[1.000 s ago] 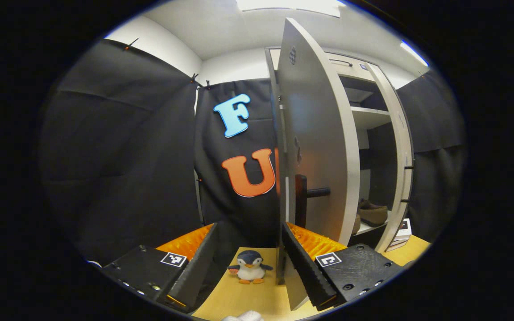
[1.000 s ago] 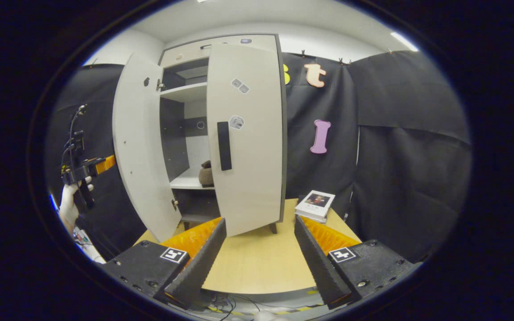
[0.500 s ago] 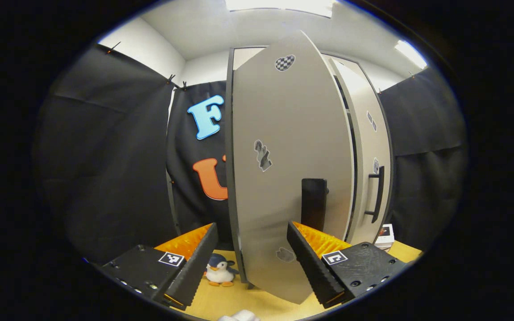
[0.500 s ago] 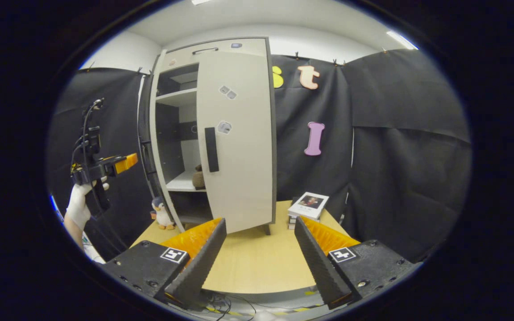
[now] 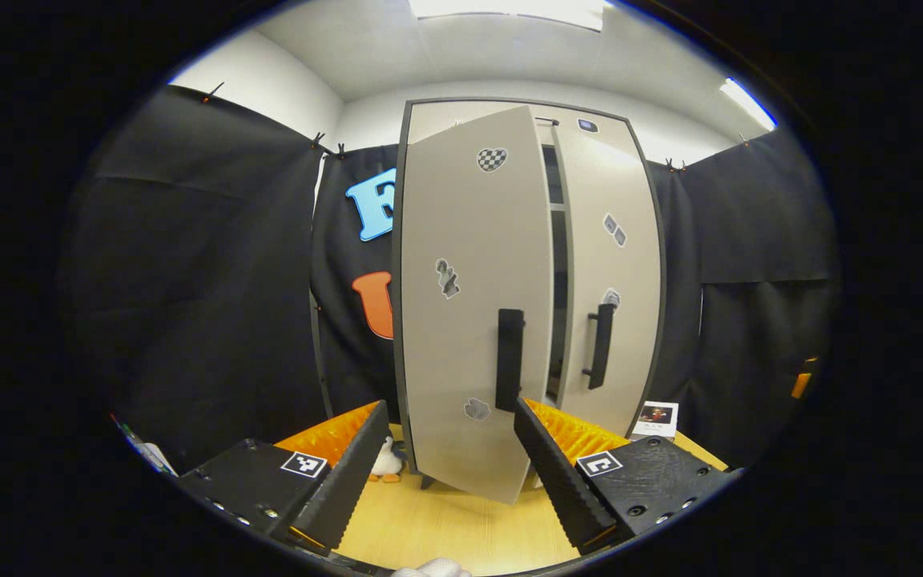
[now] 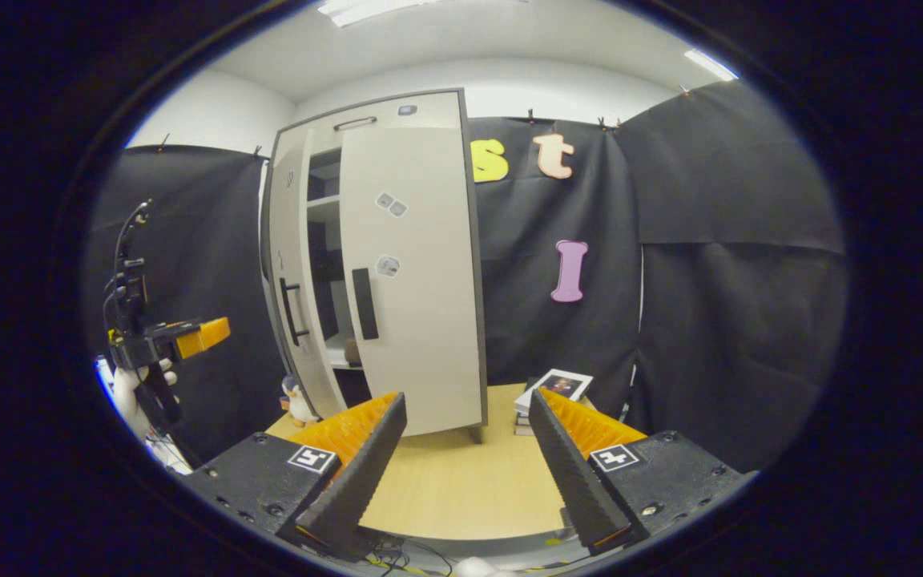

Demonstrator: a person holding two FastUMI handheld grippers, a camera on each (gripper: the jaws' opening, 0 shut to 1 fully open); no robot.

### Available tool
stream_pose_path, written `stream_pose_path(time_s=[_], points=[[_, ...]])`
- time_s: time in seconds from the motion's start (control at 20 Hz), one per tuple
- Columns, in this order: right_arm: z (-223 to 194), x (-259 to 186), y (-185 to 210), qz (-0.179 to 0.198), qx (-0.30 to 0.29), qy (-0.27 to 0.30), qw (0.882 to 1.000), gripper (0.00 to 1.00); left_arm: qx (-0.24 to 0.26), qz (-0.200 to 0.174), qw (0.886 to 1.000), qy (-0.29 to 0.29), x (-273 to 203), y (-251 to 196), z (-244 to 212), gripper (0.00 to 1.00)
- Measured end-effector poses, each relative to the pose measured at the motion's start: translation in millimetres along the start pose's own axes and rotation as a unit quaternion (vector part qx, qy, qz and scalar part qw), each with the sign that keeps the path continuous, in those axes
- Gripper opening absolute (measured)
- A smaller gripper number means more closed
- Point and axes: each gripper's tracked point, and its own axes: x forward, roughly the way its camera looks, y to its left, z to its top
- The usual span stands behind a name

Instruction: Grab one shoe with the right hand and put it into the shoe cabinet, grab the other shoe with the left hand and put it into the shoe cabinet; then close the right door with the right hand and the left door with the left hand.

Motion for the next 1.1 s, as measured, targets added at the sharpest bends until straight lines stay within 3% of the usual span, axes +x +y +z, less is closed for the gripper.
stream_pose_path(time_s=[0.3,0.45,0.65,1.1], points=[[10,-12,-25,0.027,-0.007,-0.024,0.999,0.99,0.000,0.020,1.000,0.003,-84,-41,0,0.97],[11,-27,-26,0.027,-0.006,-0.034,0.999,1.00,0.008,0.012,1.000,0.005,-114,-58,-4,1.00],[14,-53,-22,0.012,-0.012,-0.061,0.998,1.00,0.008,-0.009,1.000,0.010,-144,-70,-14,0.96],[-3,-85,13,-0.002,-0.013,-0.059,0.998,1.00,0.037,-0.022,0.999,-0.015,-170,-44,-9,0.96]])
